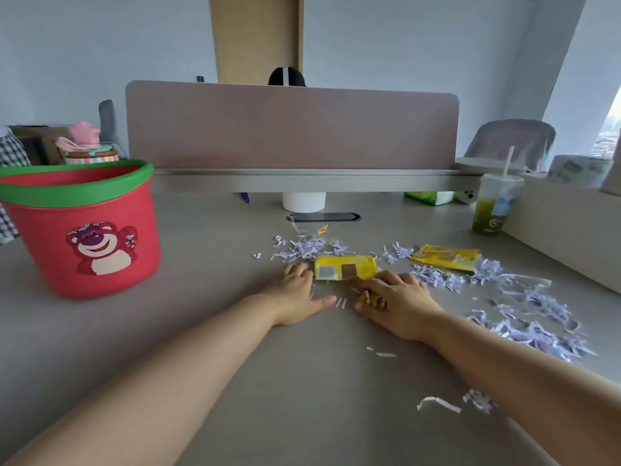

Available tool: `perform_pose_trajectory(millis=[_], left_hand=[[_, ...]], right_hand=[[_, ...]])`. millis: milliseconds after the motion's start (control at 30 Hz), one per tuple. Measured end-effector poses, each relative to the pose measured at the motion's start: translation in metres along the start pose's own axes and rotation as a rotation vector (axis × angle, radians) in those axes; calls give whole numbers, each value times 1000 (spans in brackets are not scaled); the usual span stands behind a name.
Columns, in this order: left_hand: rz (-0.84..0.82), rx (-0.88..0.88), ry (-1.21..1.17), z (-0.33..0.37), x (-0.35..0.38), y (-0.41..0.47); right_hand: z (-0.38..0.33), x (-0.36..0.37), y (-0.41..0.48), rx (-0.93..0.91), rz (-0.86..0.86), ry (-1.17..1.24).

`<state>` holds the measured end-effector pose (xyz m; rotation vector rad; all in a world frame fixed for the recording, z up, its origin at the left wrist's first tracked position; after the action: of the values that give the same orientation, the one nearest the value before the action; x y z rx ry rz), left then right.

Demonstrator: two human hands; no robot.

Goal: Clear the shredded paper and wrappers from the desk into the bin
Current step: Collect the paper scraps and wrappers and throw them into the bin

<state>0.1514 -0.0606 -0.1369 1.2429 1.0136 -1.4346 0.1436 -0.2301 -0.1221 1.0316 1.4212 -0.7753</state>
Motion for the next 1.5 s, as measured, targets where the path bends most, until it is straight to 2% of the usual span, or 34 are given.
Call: perform_pose_trajectory(millis=[100,167,333,433,667,933,1067,1167,1300,1433,1500], left_hand=[[126,57,-47,8,-6,-10],[126,36,-79,12,-8,-16],[111,6,96,17,-11,-14],[141,-1,17,15,-15,-21],[466,-66,-241,-37,-77,-70],[871,-90,-155,-109,-215,-136],[990,-190,-111,-163,-273,-155],[972,-285,-108,-203,-288,-147],[835,-304,-242,-242,-275,-120],[423,-355,-401,-255,-250,-99],[295,-373,-437,-257,-245,-101]], right_hand=[[-10,-7,0,-75,65,24],[-13,-9,-2,-84,79,64],[-19,-6,-4,-88,46,114],[-26,-9,-3,-146,31,183],[-78,-56,21,-192,131,561],[-203,-126,79,-476,216,834],[-261,-158,106,-568,263,928],[-293,-170,126,-613,277,965],[-316,-173,145,-631,285,1014],[-319,-173,153,-631,321,1031],[-318,-173,158,-629,332,1039]])
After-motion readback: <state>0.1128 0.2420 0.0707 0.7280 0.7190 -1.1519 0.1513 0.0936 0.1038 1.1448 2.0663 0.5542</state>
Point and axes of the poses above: each hand's wrist, its own y-axis towards the middle knuckle, its own x-axis out of the palm, z = x × y, the point moved 7 cm from there along y, towards the middle knuckle, and after that the axes turned 1 degree about -z, right-handed, at the moved point
